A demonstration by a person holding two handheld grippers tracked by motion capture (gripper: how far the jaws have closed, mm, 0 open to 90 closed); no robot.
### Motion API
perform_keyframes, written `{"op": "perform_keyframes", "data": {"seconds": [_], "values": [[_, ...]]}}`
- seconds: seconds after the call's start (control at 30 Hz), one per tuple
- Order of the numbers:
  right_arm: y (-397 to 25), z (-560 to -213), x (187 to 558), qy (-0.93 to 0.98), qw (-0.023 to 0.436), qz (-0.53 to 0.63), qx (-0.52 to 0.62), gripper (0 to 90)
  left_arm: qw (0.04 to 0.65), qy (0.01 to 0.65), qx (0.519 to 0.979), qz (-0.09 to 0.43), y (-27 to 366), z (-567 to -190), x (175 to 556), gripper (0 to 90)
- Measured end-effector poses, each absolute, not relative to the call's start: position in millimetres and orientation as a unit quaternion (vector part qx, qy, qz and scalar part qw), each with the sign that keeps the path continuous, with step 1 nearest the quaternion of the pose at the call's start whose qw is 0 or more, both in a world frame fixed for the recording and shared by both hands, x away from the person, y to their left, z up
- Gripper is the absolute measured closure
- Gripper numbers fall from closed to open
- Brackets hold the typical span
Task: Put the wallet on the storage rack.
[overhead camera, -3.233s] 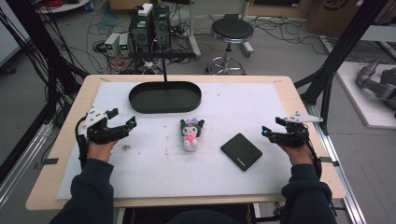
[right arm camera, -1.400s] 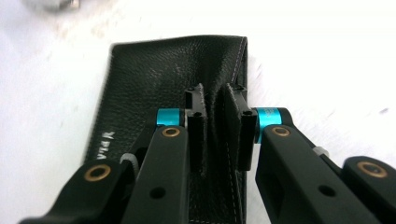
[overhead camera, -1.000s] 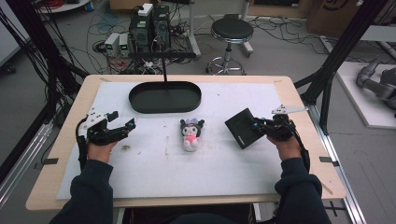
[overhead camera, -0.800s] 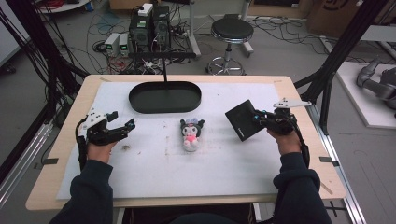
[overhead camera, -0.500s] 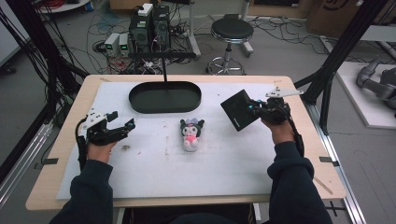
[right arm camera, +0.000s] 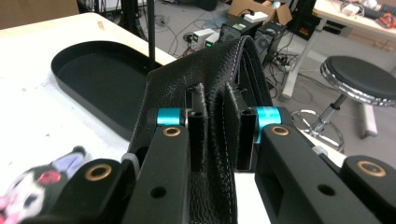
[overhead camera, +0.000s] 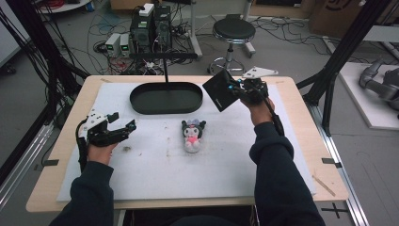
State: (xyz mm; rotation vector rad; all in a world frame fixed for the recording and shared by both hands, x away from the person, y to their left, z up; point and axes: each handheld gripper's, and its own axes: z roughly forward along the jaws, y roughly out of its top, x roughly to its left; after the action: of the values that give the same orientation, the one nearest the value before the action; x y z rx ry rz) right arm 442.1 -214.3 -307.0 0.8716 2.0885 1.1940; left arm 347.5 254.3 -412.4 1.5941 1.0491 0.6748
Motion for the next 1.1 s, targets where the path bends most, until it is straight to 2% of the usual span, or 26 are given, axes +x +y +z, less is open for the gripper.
{"op": "perform_keyframes", "data": {"seconds": [0.4,0.9,1.1], "values": [[-177,-307,462,0.787,0.288,0.450,0.309,81.1,0.533,0.442,0.664,0.283,258,-413,347,22.5],[-172,-306,463,0.789,0.294,0.448,0.300,81.1,0.534,0.442,0.664,0.281,257,-413,347,22.8],[-149,-304,473,0.797,0.294,0.449,0.275,81.1,0.535,0.442,0.662,0.282,258,-413,347,22.9]]}}
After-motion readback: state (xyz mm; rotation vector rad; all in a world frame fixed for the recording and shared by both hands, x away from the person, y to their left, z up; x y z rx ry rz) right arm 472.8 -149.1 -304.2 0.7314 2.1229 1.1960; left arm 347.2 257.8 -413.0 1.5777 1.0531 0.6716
